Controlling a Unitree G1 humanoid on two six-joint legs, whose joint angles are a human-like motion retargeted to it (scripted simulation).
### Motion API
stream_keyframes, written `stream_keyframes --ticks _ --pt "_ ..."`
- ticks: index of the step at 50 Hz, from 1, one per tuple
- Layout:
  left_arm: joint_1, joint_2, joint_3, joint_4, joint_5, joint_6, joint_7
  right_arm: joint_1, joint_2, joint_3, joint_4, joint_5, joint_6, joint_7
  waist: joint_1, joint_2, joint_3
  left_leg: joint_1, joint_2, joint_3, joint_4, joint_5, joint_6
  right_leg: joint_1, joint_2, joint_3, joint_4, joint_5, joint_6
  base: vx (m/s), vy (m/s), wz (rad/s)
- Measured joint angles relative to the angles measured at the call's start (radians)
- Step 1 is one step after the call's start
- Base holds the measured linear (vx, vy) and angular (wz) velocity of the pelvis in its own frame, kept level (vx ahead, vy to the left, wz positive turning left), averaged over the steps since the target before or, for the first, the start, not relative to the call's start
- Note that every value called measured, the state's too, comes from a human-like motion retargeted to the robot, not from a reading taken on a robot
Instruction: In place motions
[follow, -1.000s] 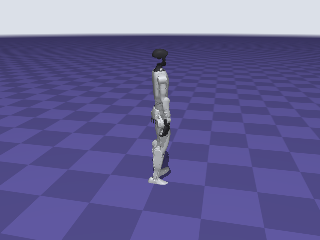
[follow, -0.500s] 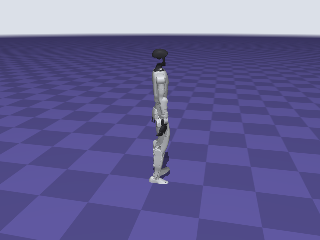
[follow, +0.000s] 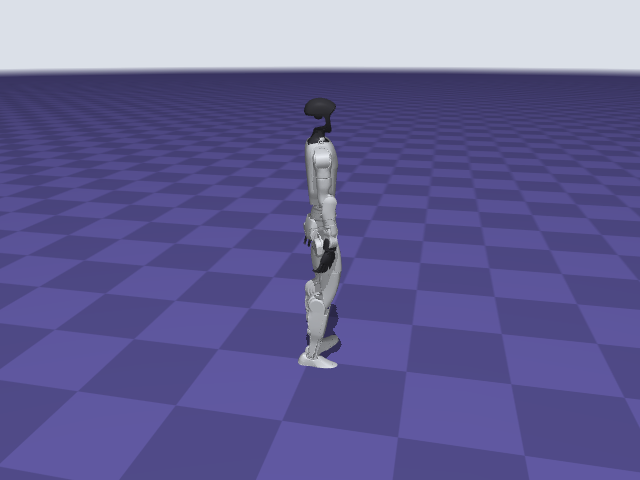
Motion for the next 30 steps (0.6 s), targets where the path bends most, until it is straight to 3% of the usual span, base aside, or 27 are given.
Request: stream_keyframes --ticks 30 --pt "0.001 -0.001 0.019 0.002 -0.004 -0.002 -0.008 -0.001 0.007 -0.003 -0.011 0.014 -0.014 0.035 -0.012 0.002 -0.003 -0.006 -0.003 0.007 -0.019 0.004 0.006 -0.016 -0.002 0.005 0.000 0.003 0.007 0.00 0.00 -0.02"
